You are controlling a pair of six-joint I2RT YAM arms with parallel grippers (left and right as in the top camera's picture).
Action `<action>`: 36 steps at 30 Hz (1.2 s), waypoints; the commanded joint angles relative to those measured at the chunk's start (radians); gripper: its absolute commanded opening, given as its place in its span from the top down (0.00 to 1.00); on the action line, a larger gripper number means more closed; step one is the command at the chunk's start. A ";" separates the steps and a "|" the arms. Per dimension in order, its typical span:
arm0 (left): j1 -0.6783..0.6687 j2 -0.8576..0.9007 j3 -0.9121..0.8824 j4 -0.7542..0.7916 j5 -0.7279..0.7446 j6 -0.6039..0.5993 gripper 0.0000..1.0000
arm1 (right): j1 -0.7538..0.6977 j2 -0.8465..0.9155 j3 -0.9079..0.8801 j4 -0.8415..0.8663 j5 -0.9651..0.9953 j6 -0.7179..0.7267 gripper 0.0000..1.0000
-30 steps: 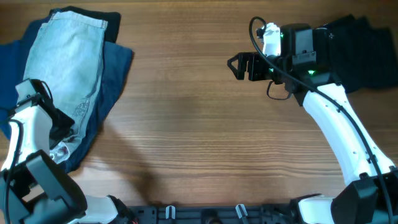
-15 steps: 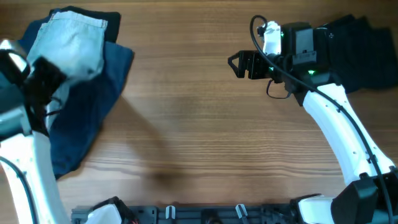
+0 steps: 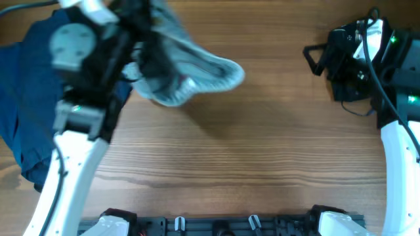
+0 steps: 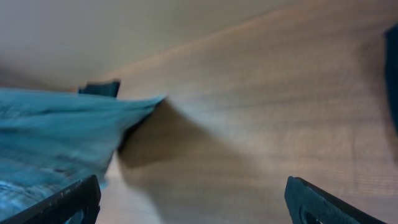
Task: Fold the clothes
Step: 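Lift the shorts with the left gripper and bring the right gripper over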
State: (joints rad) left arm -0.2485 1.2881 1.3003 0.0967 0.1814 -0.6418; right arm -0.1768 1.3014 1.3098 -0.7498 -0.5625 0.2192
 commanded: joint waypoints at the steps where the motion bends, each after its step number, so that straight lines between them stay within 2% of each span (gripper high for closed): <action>1: -0.079 0.075 0.030 0.077 -0.121 -0.026 0.96 | 0.002 0.000 0.014 -0.068 -0.077 -0.096 0.04; 7: -0.107 0.166 0.030 0.104 -0.155 -0.026 0.96 | 0.021 0.001 0.014 -0.139 -0.268 -0.129 0.07; 10: -0.109 0.187 0.030 0.116 -0.179 -0.026 0.96 | 0.088 0.002 0.014 -0.137 -0.268 -0.110 0.10; 12: -0.109 0.198 0.030 0.127 -0.180 -0.026 0.96 | 0.154 0.002 0.014 -0.128 -0.205 -0.089 0.10; 14: -0.109 0.199 0.030 0.132 -0.180 -0.026 0.96 | 0.268 0.005 0.013 -0.107 -0.026 -0.020 0.10; 18: -0.109 0.199 0.030 0.140 -0.183 -0.048 0.96 | 0.460 0.048 0.011 -0.037 0.211 0.150 0.12; 25: -0.109 0.199 0.030 0.135 -0.183 -0.051 0.96 | 0.712 0.184 0.011 0.131 0.372 0.360 0.15; 29: -0.109 0.199 0.030 0.131 -0.183 -0.051 0.96 | 0.771 0.238 0.011 0.172 0.480 0.416 0.15; 34: -0.109 0.199 0.030 0.127 -0.183 -0.051 0.96 | 0.787 0.290 0.011 0.192 0.488 0.419 0.17; 35: -0.109 0.199 0.030 0.123 -0.183 -0.051 0.96 | 0.787 0.290 0.011 0.190 0.500 0.418 0.20; 36: -0.109 0.199 0.030 0.121 -0.183 -0.051 0.96 | 0.787 0.290 0.011 0.178 0.537 0.418 0.31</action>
State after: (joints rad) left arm -0.3534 1.4960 1.3003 0.2062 0.0120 -0.6838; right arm 0.6018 1.5784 1.3098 -0.5632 -0.1089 0.6186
